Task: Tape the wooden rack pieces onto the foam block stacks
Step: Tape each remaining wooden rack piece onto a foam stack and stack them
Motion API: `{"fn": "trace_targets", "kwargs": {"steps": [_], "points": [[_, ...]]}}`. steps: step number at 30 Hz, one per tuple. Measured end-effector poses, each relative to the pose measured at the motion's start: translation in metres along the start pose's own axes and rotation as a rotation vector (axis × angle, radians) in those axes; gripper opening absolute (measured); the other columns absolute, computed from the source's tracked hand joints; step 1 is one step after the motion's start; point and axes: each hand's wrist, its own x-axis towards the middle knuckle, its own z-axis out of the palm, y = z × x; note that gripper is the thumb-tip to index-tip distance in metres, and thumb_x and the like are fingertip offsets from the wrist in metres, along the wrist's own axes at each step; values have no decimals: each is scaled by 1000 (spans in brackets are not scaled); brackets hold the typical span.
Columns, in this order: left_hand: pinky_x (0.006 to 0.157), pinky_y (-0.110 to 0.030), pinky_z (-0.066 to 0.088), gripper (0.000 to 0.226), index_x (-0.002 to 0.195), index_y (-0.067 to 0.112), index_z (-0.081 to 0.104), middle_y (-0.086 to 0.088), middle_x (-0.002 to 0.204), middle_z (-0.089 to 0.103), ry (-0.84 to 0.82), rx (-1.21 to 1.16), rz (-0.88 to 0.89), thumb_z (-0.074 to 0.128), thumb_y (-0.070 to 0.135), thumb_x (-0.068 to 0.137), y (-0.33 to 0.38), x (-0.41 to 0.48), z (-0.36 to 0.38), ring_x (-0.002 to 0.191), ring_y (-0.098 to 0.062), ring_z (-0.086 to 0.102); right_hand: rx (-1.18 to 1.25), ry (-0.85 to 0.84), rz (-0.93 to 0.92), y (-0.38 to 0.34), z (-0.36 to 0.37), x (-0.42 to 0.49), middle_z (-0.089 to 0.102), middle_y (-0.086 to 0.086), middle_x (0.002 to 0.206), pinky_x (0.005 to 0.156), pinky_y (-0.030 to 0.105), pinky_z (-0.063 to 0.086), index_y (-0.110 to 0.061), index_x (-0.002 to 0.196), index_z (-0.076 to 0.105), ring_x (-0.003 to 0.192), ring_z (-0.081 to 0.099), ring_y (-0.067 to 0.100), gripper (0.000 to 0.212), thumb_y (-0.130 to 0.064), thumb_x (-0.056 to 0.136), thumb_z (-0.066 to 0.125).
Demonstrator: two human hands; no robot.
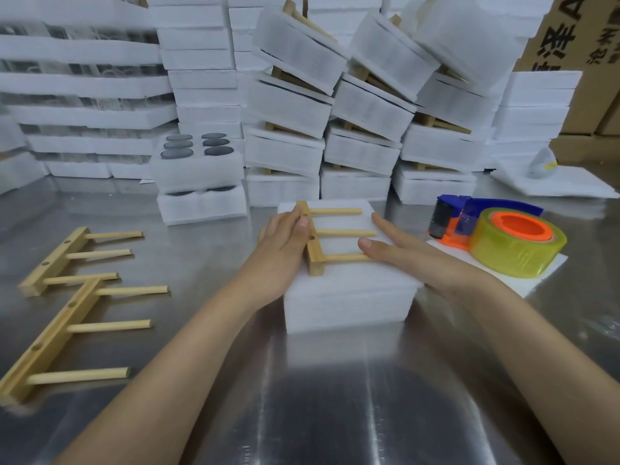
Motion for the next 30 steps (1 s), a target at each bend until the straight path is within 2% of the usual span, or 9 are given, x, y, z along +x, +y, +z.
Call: {"fn": "trace_targets", "kwargs": {"steps": [6,8,10,13,16,19,22,26,30], "points": [[117,-28,11,48,146,31,33,14,149,31,17,-41,-19,18,45,103,-3,2,-2,143,-3,14,-71,32,-78,-11,-4,-7,39,-37,129,95,18,31,-53,139,35,126,38,-2,77,-74,69,58],[121,-36,8,55,151,31,25,14,157,22,98,-139,-103,19,52,101,-5,4,-5,146,-5,10,1,314,-231,-17,-22,-8,58,-27,112,81,17,45,-43,132,49,111,57,1,47,-55,86,57],[121,-36,10,56,150,30,27,14,157,24,175,-275,-200,20,54,101,-7,8,-7,145,-8,16,-69,823,-343,-15,-51,-11,65,-8,105,79,18,49,-31,122,60,99,62,2,30,-34,93,57],[117,-31,20,50,145,27,37,12,151,36,194,-452,-280,29,50,101,-9,10,-7,139,-7,30,-345,1304,-134,19,-109,-19,57,7,127,97,47,44,-24,119,60,119,52,29,47,-36,76,46],[115,-36,26,47,141,29,43,13,147,40,128,-444,-303,37,48,98,-12,10,-5,136,-7,34,-303,1171,301,64,-149,-19,49,18,135,100,59,39,-15,126,52,124,46,42,71,-50,65,49],[117,-39,25,48,141,30,44,12,147,42,99,-428,-328,35,49,98,-13,11,-5,137,-7,35,-101,991,471,82,-157,-15,58,29,118,91,52,48,3,121,56,108,58,46,69,-50,77,60],[116,-39,27,48,141,27,44,10,146,43,104,-451,-373,35,47,99,-8,8,-5,136,-10,37,-50,1047,424,86,-154,-12,61,31,106,89,54,51,9,116,57,98,62,47,69,-49,79,60],[105,-32,35,24,116,27,51,14,119,52,219,-499,-356,37,38,101,1,5,-9,116,-7,48,-126,1236,407,83,-149,-13,56,35,122,99,56,44,13,123,53,114,54,49,72,-48,84,50],[101,-30,42,14,101,26,57,13,104,56,356,-609,-268,43,30,100,11,6,-16,104,-5,53,519,1164,2,62,-139,-17,59,12,120,70,35,60,-4,129,53,108,62,30,54,-37,87,50]]}}
